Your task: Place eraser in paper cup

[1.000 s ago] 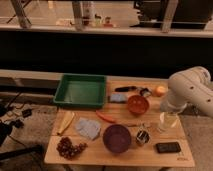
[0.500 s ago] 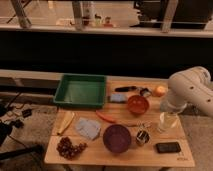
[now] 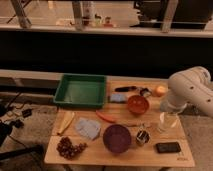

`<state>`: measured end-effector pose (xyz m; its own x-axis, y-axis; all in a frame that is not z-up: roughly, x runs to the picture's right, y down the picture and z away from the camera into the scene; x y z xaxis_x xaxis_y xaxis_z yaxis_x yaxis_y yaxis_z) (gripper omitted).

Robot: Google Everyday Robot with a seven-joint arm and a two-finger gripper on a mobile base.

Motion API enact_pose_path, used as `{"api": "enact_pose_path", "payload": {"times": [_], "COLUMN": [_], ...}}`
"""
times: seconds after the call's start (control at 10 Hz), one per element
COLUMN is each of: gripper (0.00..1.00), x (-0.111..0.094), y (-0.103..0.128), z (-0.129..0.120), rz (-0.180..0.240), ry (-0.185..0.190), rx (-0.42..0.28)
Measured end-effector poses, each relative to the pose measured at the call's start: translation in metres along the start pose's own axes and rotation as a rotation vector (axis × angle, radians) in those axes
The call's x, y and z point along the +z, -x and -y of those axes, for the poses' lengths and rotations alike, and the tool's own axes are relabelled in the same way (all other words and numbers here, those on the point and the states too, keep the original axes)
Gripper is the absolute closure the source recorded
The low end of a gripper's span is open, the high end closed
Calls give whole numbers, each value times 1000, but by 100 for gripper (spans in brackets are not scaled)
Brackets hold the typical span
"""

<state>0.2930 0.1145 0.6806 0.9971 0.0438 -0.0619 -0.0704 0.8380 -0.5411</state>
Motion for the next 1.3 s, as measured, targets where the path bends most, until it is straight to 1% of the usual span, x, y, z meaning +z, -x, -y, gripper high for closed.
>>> {"api": "enact_pose_path", "payload": {"times": [0.7,1.0,1.3], "gripper": [20,20,20], "x": [0,1,-1], "y": [0,-7,-15], "z": [0,-3,-11], "rz": [-1,-13,-26], "ry": [0,1,-7], "rx": [1,17,26]}}
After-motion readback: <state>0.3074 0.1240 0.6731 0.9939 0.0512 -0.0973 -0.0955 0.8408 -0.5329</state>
